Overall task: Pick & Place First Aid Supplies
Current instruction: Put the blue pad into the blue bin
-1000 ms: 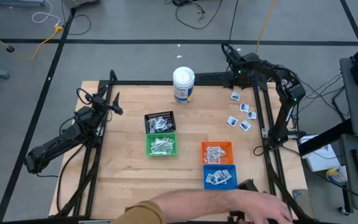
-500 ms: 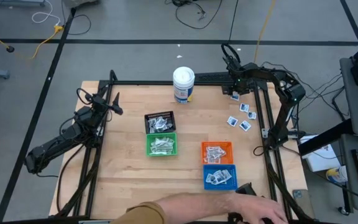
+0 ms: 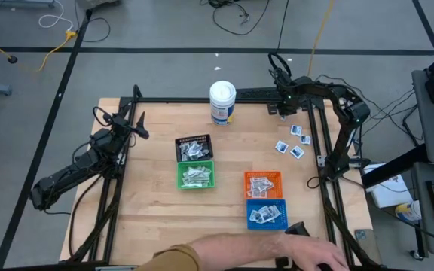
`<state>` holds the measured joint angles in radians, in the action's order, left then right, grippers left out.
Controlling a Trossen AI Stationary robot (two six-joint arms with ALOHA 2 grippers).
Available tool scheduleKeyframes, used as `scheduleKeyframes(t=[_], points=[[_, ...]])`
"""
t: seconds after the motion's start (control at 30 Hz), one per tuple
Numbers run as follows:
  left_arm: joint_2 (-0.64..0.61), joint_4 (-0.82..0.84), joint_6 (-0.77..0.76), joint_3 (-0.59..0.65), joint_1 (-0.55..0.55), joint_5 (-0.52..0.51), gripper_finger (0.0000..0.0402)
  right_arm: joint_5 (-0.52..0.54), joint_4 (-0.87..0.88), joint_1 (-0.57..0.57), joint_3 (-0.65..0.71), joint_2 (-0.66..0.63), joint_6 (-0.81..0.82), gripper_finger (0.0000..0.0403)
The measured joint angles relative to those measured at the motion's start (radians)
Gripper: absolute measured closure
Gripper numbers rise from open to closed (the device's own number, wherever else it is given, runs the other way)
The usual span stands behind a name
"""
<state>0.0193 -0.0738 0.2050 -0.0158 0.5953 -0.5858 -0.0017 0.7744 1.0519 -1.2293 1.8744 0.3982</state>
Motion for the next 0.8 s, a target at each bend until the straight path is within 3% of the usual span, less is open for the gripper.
scheduleKeyframes(t=[0.1, 0.8], points=[[0.000, 0.000, 0.000, 0.000, 0.000, 0.000, 0.0096, -0.019, 0.002, 0.000, 0.000, 0.000, -0.008, 0.0392], [0.000, 0.000, 0.000, 0.000, 0.000, 0.000, 0.0096, -0.026, 0.535, -0.075, -0.301, -0.150, -0.017, 0.0398]])
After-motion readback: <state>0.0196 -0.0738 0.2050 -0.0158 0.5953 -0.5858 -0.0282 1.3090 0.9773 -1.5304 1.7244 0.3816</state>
